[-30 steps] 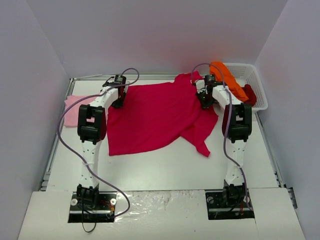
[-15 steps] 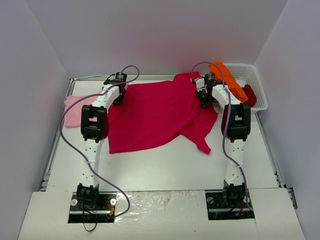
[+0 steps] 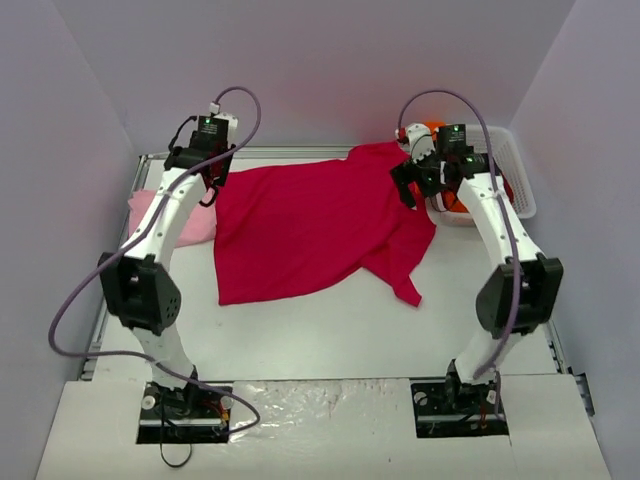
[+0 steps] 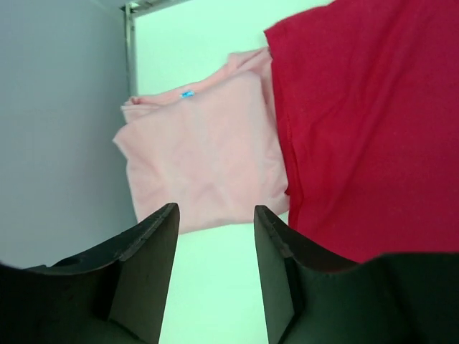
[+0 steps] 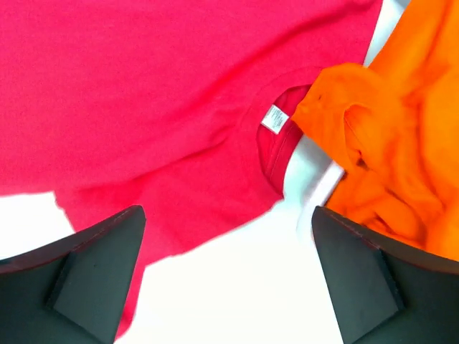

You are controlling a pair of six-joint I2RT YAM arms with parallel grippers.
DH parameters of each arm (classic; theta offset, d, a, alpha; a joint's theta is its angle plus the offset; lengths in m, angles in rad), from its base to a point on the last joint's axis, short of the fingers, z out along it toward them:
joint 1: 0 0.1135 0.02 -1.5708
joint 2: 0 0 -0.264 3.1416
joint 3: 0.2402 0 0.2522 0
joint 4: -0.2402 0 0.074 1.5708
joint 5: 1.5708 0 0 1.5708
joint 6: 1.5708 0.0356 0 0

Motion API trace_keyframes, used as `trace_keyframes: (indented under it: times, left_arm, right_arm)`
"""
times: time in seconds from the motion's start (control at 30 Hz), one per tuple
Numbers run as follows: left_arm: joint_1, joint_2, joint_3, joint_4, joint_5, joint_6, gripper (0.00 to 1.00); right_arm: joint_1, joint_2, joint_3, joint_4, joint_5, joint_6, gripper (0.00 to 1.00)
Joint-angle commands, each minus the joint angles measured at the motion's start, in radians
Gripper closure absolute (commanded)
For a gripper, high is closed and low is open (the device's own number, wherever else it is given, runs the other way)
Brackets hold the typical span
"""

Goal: Fold and stack the t-shirts
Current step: Flatten out the tshirt

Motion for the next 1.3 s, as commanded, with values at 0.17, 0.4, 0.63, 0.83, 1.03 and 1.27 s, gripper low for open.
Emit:
trace_keyframes:
  times: [0.17,0.4,0.63,0.83,1.03,1.27]
  left_arm:
    - [-0.002,-0.337,-0.381,0.025,-0.070,0.024,0.55]
    - [0.004,-0.467,-0.571,-0.004,-0.022,0.068,0.62]
    - [0.035,-0.517,-0.637,0.019,0.004,0.064,0.62]
    - [0.063,-0.517,-0.639,0.017,0.010,0.057,0.62]
    - [0.081,-0.528,-0.659,0.028,0.022,0.061,0.62]
    - [0.089,-0.531,-0.676,0.037,0.036,0.064,0.61]
  right_arm:
    - [0.200,-0.243,-0.326,-0.216,0.043,-0.163,0.35]
    - [0.240,-0.298,-0.481,-0.310,0.017,-0.253,0.43]
    - [0.280,-0.249,-0.534,-0.339,-0.014,-0.310,0.43]
    - [0.301,-0.147,-0.486,-0.324,-0.063,-0.329,0.44]
    - [0.313,-0.030,-0.449,-0.264,-0.048,-0.322,0.44]
    - [0.312,0.048,-0.440,-0.187,0.029,-0.284,0.41]
